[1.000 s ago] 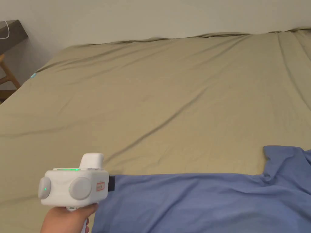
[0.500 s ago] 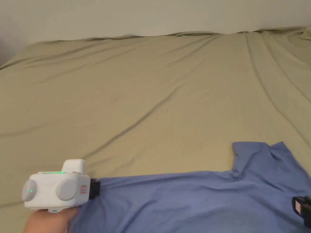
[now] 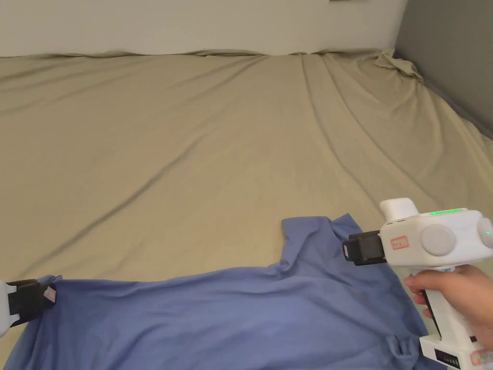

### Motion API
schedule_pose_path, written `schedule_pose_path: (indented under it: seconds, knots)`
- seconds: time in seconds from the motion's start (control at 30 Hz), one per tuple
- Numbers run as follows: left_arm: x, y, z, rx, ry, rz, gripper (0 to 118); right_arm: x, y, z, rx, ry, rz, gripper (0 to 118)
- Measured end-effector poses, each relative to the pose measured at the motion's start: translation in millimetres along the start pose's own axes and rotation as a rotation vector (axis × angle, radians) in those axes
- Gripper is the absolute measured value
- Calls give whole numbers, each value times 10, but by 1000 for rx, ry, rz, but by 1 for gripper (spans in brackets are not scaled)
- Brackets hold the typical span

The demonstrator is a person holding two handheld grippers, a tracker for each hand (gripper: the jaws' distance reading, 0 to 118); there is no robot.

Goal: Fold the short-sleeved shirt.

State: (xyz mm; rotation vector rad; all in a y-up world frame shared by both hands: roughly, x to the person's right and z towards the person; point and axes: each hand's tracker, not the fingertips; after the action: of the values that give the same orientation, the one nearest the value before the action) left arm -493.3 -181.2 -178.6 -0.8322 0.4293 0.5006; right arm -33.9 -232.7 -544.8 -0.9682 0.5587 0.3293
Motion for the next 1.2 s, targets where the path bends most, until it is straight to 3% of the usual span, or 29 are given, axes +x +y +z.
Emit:
schedule_pose_path:
  seconds: [0.1,0.13,0.17,0.2,0.23,0.3,0.33,0.6,0.8,0.9,0.97,1.1,1.2]
  knots:
    - [-24,30,5,5,36,-19,5,50,104,-263,-81,49,-1,114]
    - [-98,68,-7,3,43,-17,5,49,108,-296,-109,67,-6,102]
    - [-122,80,-2,3,41,-11,5,40,118,-309,-99,46,-6,74]
    - [-136,90,1,0,37,-5,5,30,117,-305,-101,25,-5,22]
    - [-154,100,8,-1,37,-3,5,24,90,-212,-64,21,-22,3]
    - [-186,117,33,0,37,2,5,98,79,-116,-55,158,-83,3]
    - [-199,127,56,0,30,4,5,126,72,-38,-49,176,-109,3]
    - [-334,116,541,17,-102,26,5,-24,-262,1469,158,292,0,2]
    - [-502,-75,980,-3,-158,-10,5,187,-728,2176,126,365,-32,2]
    - [-575,-260,1160,-39,-202,-38,5,212,-1083,2252,16,402,-34,2]
    - [-616,-411,1238,-63,-210,-69,5,203,-1314,2172,-56,345,-12,2]
    - [-724,-726,1248,-134,-253,-74,5,281,-1654,1869,-171,307,-100,2]
    - [-850,-960,1076,-238,-225,-113,5,197,-1757,1604,-248,240,-27,2]
